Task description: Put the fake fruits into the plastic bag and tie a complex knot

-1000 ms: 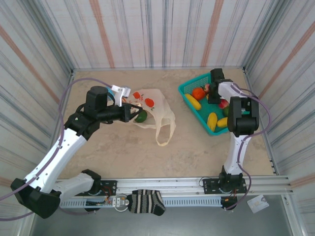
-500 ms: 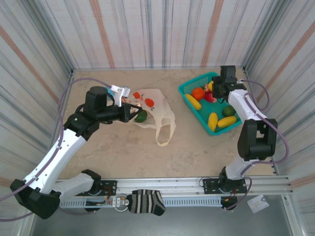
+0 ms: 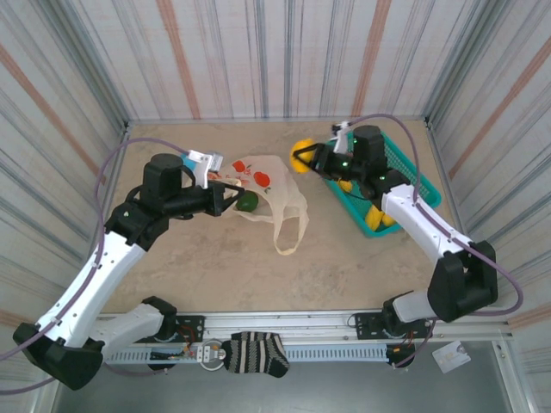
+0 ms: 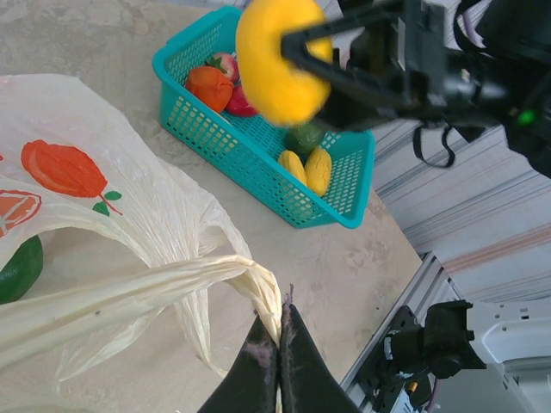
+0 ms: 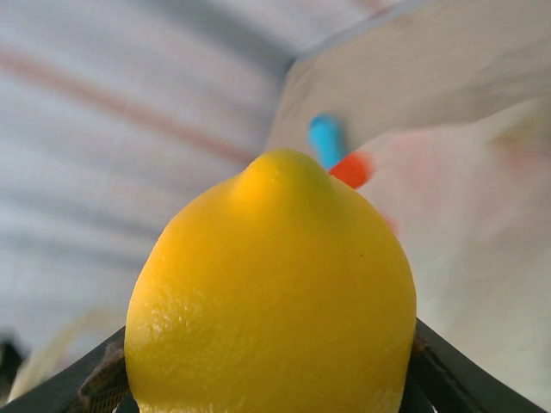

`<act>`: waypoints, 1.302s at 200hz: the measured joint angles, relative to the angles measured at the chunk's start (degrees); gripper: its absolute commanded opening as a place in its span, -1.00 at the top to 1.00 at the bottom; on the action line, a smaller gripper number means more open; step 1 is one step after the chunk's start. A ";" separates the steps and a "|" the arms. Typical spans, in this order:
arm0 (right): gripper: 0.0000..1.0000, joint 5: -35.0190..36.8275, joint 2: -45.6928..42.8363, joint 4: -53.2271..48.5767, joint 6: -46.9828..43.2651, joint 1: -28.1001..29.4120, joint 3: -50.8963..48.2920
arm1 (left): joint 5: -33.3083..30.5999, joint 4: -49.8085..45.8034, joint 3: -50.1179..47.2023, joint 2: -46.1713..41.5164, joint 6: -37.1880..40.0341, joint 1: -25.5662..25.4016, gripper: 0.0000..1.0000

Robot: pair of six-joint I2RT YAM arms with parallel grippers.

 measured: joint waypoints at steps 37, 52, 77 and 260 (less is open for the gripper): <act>-0.07 -1.90 0.61 -6.14 -11.85 11.80 1.44 | -0.13 0.02 -0.04 -1.22 -0.02 0.00 1.00; -0.06 -3.30 2.99 -7.17 -14.45 14.16 1.75 | -0.15 0.09 -0.28 -1.60 -0.15 0.00 1.00; -0.05 -4.37 8.24 -9.11 -17.51 16.74 2.21 | -0.59 0.02 -0.90 -2.36 -0.17 0.00 1.00; -0.54 12.61 33.97 -17.90 -12.13 19.34 29.20 | 1.97 0.48 -3.61 -5.11 0.46 0.00 1.00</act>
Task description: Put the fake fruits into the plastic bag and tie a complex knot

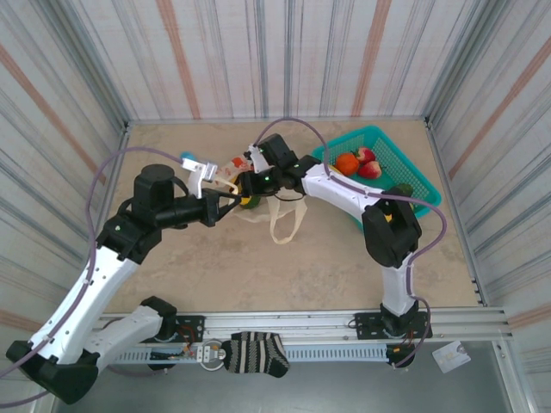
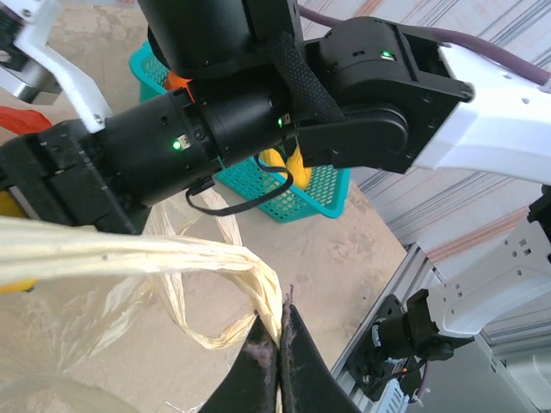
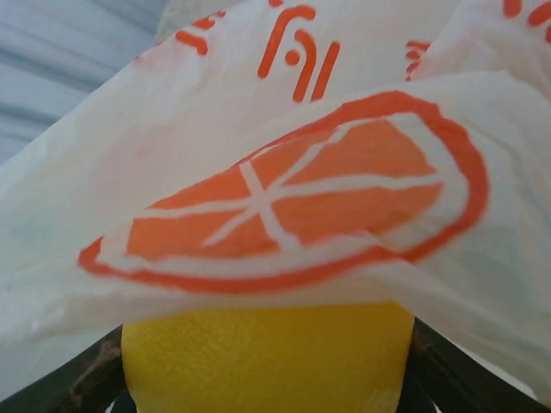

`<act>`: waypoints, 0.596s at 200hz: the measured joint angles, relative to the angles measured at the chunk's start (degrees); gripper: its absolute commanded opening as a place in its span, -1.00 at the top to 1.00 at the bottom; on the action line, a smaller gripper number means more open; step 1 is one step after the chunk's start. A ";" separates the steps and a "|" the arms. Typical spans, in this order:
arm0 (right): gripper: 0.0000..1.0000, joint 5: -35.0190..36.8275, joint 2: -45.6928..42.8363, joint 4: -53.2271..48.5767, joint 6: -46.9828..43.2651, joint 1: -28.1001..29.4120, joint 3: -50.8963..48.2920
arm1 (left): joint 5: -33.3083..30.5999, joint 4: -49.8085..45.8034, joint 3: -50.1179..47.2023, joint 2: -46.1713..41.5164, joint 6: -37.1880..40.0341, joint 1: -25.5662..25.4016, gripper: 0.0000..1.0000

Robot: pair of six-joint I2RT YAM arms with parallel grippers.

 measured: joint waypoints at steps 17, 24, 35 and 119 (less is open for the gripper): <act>-0.79 6.14 1.03 -0.15 0.81 2.27 1.79 | -0.61 -0.04 0.00 0.98 -0.11 0.00 1.00; -0.81 8.00 1.40 -0.13 0.94 3.06 2.27 | -0.90 -0.02 0.00 1.38 -0.22 0.00 1.00; -0.82 10.03 1.79 -0.09 1.11 4.04 2.67 | -1.29 -0.04 0.00 1.99 -0.33 0.00 1.00; -0.52 12.04 -7.17 4.79 1.05 2.80 -9.01 | -3.21 -0.26 0.02 2.34 -0.61 0.00 1.00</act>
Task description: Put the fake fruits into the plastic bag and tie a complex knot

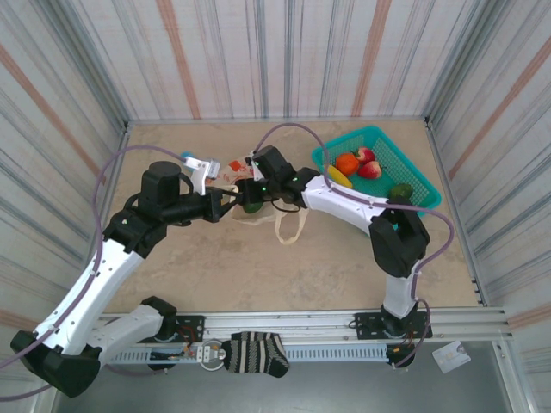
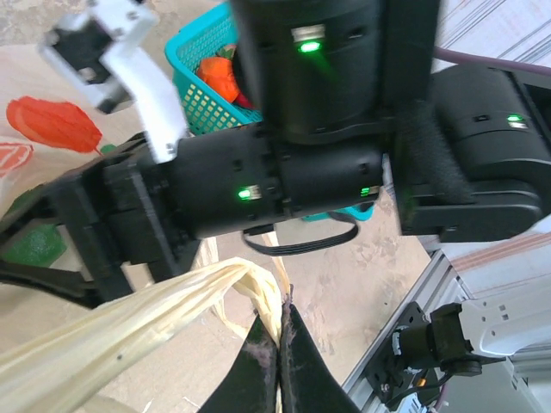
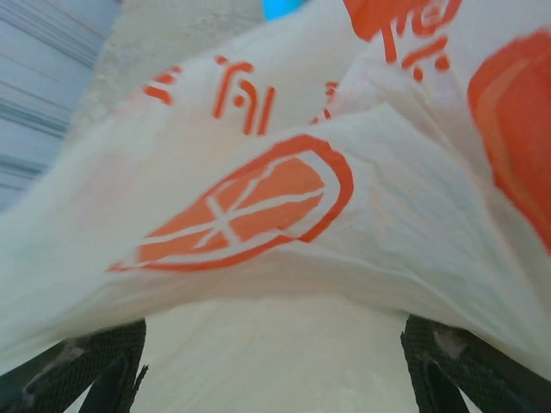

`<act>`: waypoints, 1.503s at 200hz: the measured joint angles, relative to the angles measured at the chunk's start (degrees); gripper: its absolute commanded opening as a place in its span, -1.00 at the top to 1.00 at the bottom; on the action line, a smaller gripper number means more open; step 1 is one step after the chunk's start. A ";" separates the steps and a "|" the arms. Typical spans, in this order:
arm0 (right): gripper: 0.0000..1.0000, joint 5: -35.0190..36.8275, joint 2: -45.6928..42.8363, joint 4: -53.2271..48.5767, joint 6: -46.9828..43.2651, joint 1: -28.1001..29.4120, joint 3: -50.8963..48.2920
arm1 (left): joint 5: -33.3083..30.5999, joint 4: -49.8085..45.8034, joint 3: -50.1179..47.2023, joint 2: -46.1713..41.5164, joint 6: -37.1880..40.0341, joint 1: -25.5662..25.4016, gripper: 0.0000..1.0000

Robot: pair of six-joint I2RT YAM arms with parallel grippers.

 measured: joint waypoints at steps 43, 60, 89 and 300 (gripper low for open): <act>-0.46 -5.55 -9.31 3.54 -0.26 -3.02 -7.98 | -0.24 0.02 0.00 -0.17 -0.02 0.04 1.00; -0.45 -8.85 -12.52 4.96 -0.28 -4.66 -12.07 | -0.24 0.02 0.00 -0.17 -0.02 0.04 1.00; -0.45 -14.21 -19.08 7.19 -0.26 -8.02 -19.21 | -0.22 0.00 0.00 -0.17 0.00 0.07 1.00; -0.45 13.27 -6.27 -9.46 35.76 -45.68 -10.45 | 3.93 1.97 0.00 -0.17 -2.21 0.44 1.00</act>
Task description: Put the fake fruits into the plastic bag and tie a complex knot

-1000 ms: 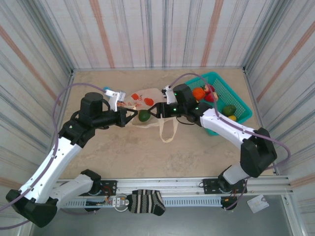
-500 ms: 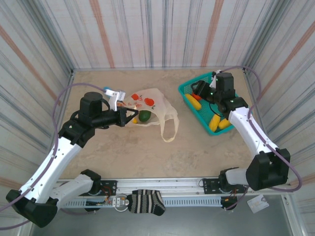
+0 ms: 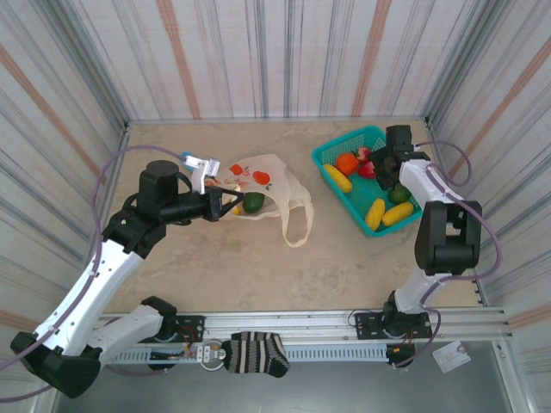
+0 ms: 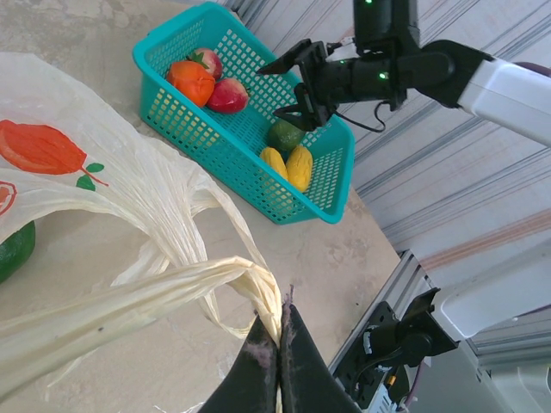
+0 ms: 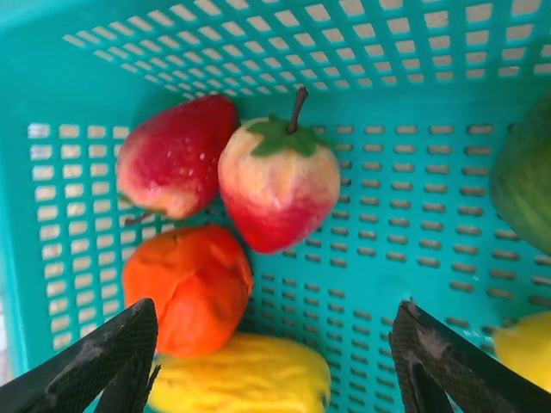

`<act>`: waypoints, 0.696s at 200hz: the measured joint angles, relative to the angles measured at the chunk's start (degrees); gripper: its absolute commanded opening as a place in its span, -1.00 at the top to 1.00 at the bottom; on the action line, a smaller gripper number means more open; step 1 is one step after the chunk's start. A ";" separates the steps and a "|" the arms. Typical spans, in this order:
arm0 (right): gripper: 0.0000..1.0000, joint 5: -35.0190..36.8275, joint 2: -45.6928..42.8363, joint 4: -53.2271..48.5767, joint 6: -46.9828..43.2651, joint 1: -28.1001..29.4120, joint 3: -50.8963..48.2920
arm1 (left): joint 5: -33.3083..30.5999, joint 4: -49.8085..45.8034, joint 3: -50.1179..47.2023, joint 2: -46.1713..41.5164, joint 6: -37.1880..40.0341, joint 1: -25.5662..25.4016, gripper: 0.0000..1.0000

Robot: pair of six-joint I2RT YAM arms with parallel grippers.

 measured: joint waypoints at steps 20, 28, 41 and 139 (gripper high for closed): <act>-0.44 0.15 5.31 -1.79 3.13 0.00 4.66 | 0.02 0.00 0.11 0.02 0.00 0.00 1.00; -0.44 0.24 7.17 -2.12 4.07 0.00 6.14 | 0.02 0.00 0.20 0.02 0.00 0.02 1.00; -0.44 0.35 9.68 -2.60 5.33 0.00 7.85 | 0.07 0.00 0.33 0.07 0.00 0.28 1.00; -0.33 1.29 18.58 -5.33 8.83 -0.07 13.73 | 0.94 -0.07 1.79 0.81 0.07 1.36 1.00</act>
